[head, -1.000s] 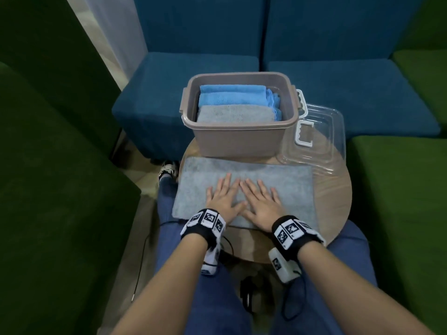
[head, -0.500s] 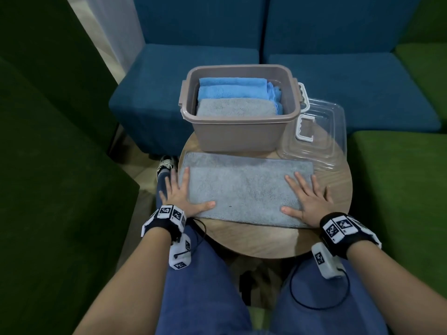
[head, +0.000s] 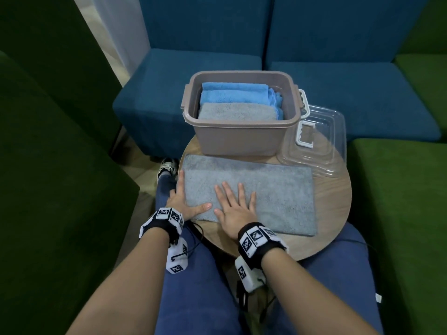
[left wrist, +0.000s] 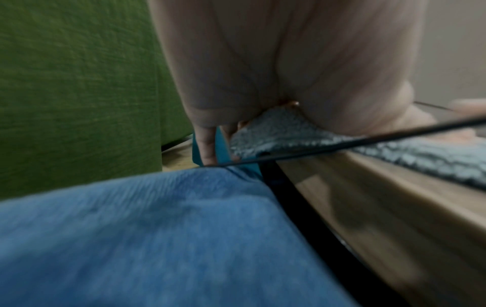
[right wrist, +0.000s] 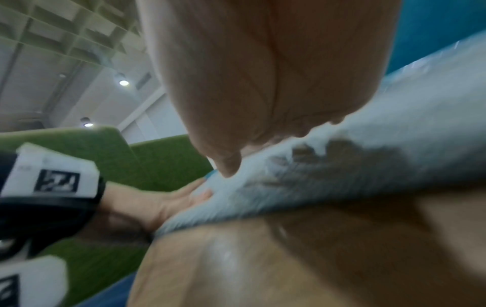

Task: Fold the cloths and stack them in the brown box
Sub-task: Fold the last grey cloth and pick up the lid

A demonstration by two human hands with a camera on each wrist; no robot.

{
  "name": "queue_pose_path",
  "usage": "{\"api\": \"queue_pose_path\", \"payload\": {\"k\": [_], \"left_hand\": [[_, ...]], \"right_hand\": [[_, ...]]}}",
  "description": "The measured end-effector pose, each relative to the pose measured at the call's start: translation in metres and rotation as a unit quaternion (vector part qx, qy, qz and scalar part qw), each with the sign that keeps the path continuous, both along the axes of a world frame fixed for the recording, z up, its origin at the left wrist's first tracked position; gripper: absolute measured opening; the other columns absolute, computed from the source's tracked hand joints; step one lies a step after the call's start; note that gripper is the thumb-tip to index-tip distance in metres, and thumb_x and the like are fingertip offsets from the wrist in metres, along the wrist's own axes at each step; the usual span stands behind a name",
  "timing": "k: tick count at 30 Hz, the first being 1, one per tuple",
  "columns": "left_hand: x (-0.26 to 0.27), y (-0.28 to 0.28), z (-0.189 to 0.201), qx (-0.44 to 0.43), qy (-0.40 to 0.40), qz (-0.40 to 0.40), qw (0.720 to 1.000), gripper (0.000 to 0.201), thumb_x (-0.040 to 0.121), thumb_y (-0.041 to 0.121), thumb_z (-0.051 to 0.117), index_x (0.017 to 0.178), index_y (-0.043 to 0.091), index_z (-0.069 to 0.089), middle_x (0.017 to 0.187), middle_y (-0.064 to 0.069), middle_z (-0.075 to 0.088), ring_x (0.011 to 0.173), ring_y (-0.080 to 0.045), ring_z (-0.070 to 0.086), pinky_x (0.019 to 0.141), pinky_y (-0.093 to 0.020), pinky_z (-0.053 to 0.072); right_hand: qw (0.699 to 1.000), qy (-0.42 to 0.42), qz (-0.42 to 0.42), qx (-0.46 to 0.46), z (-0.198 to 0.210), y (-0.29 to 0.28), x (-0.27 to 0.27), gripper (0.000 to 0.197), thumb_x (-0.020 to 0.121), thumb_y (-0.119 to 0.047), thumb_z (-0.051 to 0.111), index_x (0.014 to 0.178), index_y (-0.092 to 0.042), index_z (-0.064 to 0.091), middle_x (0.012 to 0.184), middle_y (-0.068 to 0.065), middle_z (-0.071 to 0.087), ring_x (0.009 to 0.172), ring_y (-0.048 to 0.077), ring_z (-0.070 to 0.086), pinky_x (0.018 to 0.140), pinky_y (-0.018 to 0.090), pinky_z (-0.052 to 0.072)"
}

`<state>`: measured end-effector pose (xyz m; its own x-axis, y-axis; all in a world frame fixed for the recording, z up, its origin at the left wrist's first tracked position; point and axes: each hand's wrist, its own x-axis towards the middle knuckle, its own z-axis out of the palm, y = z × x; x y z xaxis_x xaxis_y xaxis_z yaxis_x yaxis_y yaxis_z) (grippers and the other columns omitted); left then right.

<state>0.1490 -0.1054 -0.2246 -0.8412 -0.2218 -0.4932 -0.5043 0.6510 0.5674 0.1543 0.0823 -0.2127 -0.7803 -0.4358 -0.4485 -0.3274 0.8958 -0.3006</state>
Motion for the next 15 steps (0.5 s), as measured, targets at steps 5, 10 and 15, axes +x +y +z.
{"api": "queue_pose_path", "payload": {"k": [5,10,15], "left_hand": [[0.001,0.000,0.001,0.020,-0.002,0.006,1.000,0.141,0.040,0.074,0.073,0.138,0.055,-0.026,0.151,-0.022,0.016,0.138,-0.042,0.025,0.113,-0.055,0.026],[0.002,0.004,0.005,-0.018,-0.004,0.009,1.000,0.138,0.051,0.069,0.079,0.142,0.051,-0.023,0.145,-0.020,0.023,0.135,-0.041,0.027,0.113,-0.055,0.027],[0.000,0.005,0.018,0.038,0.005,0.090,0.995,0.144,0.057,0.044,0.090,0.152,0.019,-0.015,0.152,-0.014,0.034,0.135,-0.033,0.040,0.112,-0.044,0.034]], "right_hand": [[1.000,0.000,0.002,0.021,-0.003,0.056,-0.014,0.080,0.092,-0.072,0.025,0.149,-0.040,-0.021,0.155,-0.017,-0.028,0.144,0.020,-0.028,0.116,0.052,-0.016],[0.995,-0.029,-0.088,0.048,0.002,0.137,-0.026,0.114,0.073,-0.081,0.052,0.144,-0.045,-0.029,0.150,-0.016,-0.038,0.142,0.023,-0.032,0.114,0.058,-0.014],[0.991,-0.035,-0.120,0.040,0.002,0.152,-0.025,0.123,0.068,-0.079,0.061,0.145,-0.043,-0.029,0.154,-0.014,-0.035,0.144,0.025,-0.030,0.114,0.061,-0.012]]}}
